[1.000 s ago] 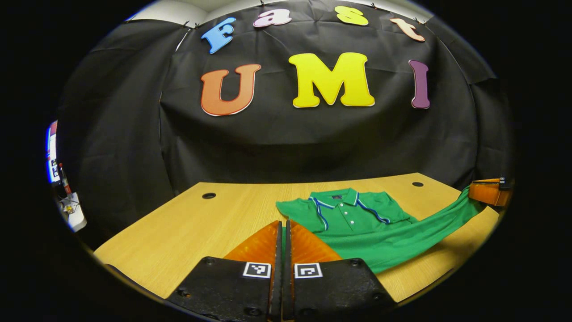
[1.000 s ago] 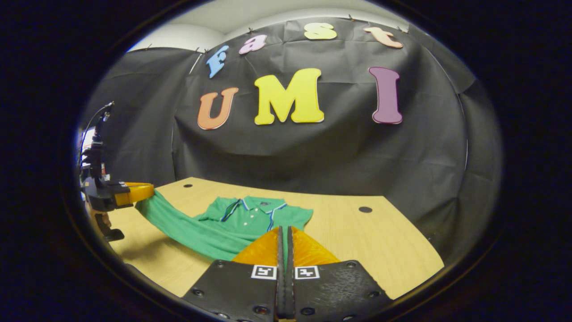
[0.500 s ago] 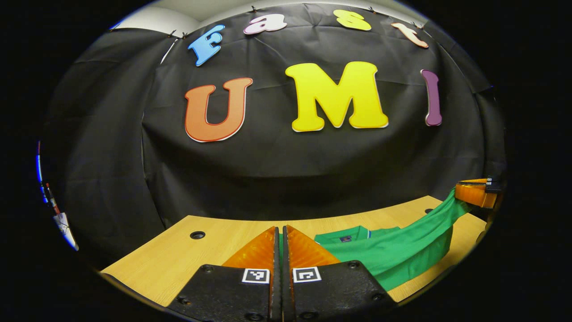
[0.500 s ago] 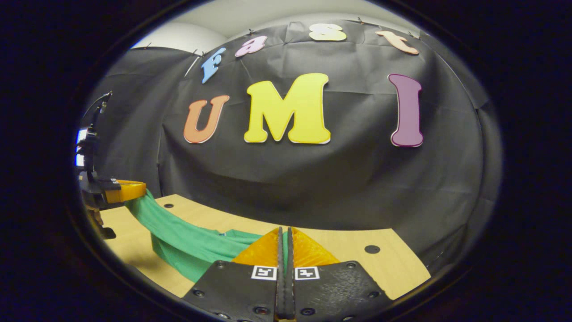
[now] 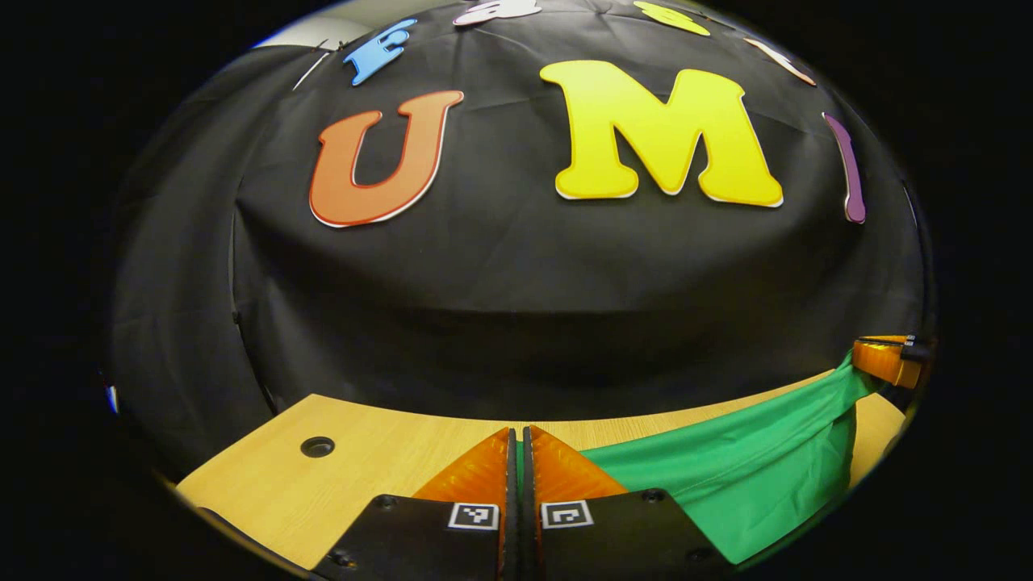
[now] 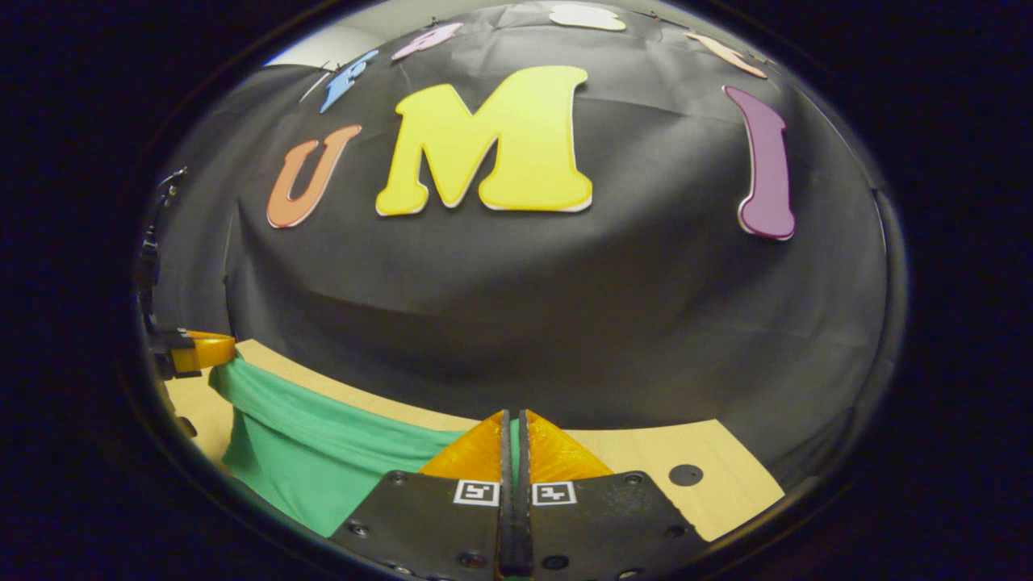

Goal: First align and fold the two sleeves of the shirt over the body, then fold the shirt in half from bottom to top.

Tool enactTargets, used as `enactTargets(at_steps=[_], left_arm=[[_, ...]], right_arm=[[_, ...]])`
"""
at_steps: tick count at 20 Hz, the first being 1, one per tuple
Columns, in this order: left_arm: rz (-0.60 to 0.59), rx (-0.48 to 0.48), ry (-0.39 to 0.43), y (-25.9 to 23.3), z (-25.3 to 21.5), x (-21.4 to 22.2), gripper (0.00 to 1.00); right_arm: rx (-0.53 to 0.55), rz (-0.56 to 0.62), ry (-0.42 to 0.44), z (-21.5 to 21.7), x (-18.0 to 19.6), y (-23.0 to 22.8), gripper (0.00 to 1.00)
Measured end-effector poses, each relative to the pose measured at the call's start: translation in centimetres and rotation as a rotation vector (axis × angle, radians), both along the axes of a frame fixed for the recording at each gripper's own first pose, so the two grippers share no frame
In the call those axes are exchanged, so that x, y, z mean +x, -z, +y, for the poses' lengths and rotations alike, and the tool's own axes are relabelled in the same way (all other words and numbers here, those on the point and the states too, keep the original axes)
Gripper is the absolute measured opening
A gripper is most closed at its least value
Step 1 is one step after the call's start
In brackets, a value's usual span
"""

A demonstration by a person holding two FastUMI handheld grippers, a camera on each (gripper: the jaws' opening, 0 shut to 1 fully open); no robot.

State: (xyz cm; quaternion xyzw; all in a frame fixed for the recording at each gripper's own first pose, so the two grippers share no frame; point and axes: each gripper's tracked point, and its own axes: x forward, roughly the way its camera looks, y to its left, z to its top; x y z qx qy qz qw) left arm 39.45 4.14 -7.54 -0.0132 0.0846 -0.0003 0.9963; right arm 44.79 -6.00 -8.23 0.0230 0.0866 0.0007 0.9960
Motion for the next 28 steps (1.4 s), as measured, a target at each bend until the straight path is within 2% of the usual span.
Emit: enactTargets(at_steps=[2,6,10,11,12,13,15,16,19,22,28], left_arm=[[0.03,0.006,0.005,2.3,0.0,1.9,0.07],[0.08,0.054,0.01,5.9,0.1,3.7,0.07],[0.109,0.018,0.016,8.9,-0.4,4.6,0.07],[0.096,0.01,0.021,8.3,-0.7,4.5,0.15],[0.083,-0.004,0.014,8.0,-0.6,4.4,0.22],[0.081,-0.024,0.016,7.9,-0.5,4.3,0.48],[0.104,-0.03,0.03,8.8,-0.8,3.9,1.0],[0.101,-0.03,0.025,8.4,-0.7,3.8,1.0],[0.115,0.001,-0.008,8.6,-0.5,3.8,1.0],[0.1,-0.028,-0.014,7.6,-0.3,2.7,1.0],[0.028,-0.067,-0.011,4.4,-0.1,-4.3,1.0]], right_arm=[[-0.019,0.034,0.005,0.6,2.2,2.2,0.02],[-0.079,0.073,-0.001,1.8,4.2,6.0,0.0],[-0.111,0.138,0.019,2.2,4.5,8.6,0.0],[-0.102,0.139,0.03,1.9,4.6,8.7,0.01],[-0.1,0.142,0.032,1.9,4.3,8.6,0.08],[-0.132,0.143,0.038,1.6,4.2,9.5,0.2],[-0.182,0.167,0.03,1.7,4.0,10.6,0.71],[-0.196,0.175,0.038,1.8,3.7,10.4,0.96],[-0.166,0.16,0.045,1.5,3.0,9.3,0.96],[-0.119,0.161,0.053,0.7,0.7,7.5,0.95],[-0.158,0.096,0.053,-1.2,-7.1,3.7,0.95]])
